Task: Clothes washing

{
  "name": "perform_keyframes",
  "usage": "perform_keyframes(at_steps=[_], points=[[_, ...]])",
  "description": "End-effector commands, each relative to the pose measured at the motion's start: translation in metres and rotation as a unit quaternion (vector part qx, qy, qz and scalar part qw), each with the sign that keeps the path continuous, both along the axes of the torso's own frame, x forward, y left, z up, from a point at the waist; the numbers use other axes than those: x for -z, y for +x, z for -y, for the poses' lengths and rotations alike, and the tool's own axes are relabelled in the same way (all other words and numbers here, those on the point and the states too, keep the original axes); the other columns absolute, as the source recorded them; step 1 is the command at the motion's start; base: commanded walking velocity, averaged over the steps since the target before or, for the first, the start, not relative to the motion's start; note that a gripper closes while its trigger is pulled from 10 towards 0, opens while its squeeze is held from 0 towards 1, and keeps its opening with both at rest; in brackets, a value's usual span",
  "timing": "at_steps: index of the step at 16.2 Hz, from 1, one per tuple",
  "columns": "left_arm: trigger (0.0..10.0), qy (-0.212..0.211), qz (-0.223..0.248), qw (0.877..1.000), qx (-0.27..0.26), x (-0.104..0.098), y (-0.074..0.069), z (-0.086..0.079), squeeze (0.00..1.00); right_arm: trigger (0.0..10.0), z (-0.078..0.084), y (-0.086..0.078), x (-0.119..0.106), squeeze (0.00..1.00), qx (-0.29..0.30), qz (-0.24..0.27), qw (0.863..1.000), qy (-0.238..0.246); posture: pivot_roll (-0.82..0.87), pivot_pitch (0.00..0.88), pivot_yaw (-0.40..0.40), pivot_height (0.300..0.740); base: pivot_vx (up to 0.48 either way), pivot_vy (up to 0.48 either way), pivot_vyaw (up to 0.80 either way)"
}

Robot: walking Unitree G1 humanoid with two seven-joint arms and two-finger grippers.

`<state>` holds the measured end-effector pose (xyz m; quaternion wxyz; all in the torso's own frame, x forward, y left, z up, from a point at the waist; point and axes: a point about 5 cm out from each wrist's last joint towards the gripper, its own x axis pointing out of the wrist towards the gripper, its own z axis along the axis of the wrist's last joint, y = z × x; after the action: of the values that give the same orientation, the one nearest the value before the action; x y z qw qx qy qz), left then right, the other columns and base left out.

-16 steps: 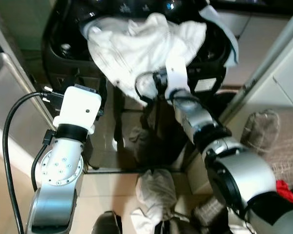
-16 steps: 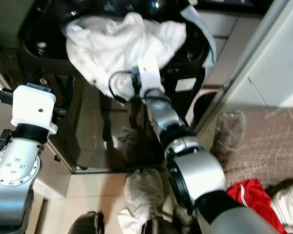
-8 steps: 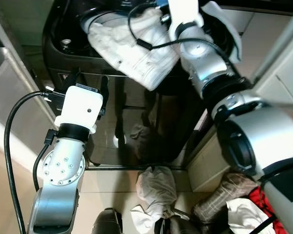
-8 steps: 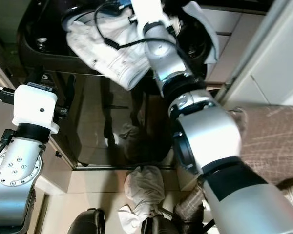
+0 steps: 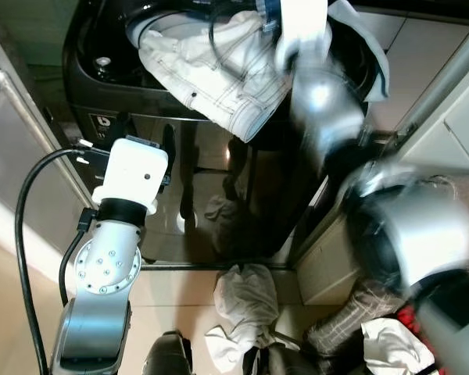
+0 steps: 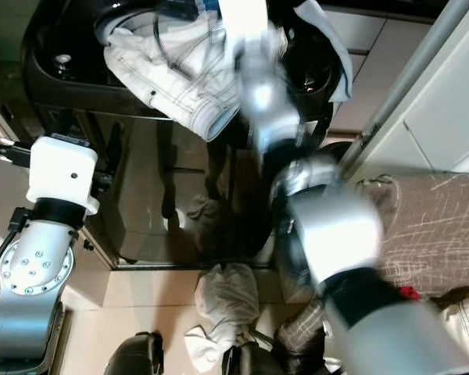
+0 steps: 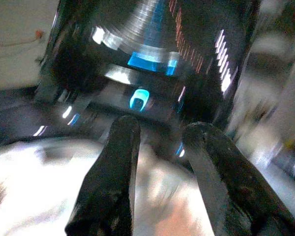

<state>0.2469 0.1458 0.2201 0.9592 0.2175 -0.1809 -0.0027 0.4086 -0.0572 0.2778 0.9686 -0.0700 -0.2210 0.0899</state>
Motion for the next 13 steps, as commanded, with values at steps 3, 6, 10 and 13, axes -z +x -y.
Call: perform_keyframes(at_steps=[3,6,10,13], points=[[10.0,-0.001,-0.005,1.0,0.01,0.002,0.008,0.003,0.0,10.0,-0.023,-0.038,0.028,0.0,-0.147,0.033,0.985,0.08,0.19,0.143,-0.075,0.736,0.0,0.0,0.0],[10.0,0.0,-0.004,1.0,0.02,0.002,0.01,0.008,0.0,10.0,-0.03,-0.05,0.067,0.0,-0.203,-0.07,0.963,0.161,0.18,0.152,-0.064,0.736,0.0,0.0,0.0],[10.0,0.001,-0.006,1.0,0.019,0.003,0.006,0.006,0.0,10.0,-0.037,-0.055,0.103,0.0,-0.226,-0.141,0.953,0.146,0.21,0.167,-0.065,0.736,0.0,0.0,0.0],[10.0,0.005,-0.006,1.0,0.009,0.003,0.002,0.003,0.0,10.0,-0.043,-0.049,0.127,0.0,-0.221,-0.212,0.944,0.125,0.25,0.167,-0.073,0.736,0.0,0.0,0.0]])
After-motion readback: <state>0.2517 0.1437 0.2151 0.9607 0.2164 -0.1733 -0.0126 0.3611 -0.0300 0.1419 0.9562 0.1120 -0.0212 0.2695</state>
